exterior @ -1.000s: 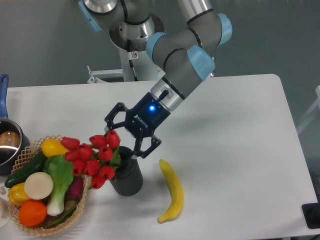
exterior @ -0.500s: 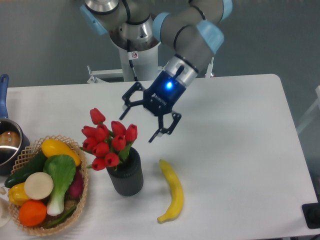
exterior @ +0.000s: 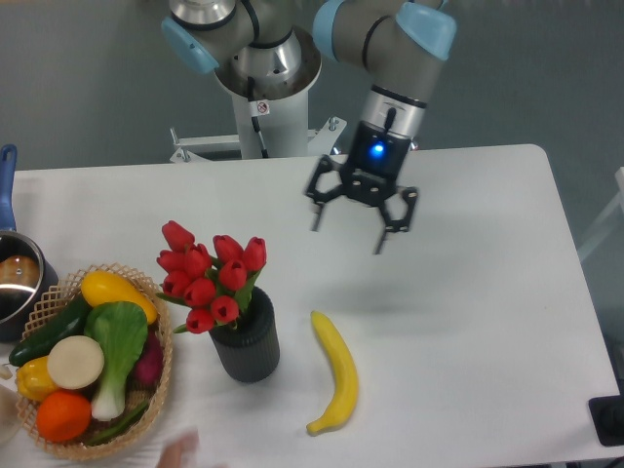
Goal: Insert the flowers into the vase
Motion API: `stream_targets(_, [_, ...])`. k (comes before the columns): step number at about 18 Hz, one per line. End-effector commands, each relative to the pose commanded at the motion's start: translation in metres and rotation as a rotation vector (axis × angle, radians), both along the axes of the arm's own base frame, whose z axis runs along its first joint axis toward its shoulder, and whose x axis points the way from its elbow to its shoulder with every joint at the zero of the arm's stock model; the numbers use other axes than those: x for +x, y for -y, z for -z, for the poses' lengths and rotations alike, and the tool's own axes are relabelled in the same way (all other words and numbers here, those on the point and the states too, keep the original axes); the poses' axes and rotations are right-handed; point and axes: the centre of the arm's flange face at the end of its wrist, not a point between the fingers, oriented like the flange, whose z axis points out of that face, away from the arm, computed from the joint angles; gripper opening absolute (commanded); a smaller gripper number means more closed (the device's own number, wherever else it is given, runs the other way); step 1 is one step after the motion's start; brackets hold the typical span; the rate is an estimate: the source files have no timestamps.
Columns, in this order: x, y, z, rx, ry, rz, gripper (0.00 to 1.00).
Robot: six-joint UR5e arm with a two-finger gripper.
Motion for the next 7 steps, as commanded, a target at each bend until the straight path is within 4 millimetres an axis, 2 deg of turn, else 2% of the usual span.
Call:
stream_targets(3, [-0.048,0.008,0.007,-0.125,-0.05,-0.046,1.0])
stream_targets(7, [-0.089,0.002,0.021,-0.19,-0.073,-0.042,1.0])
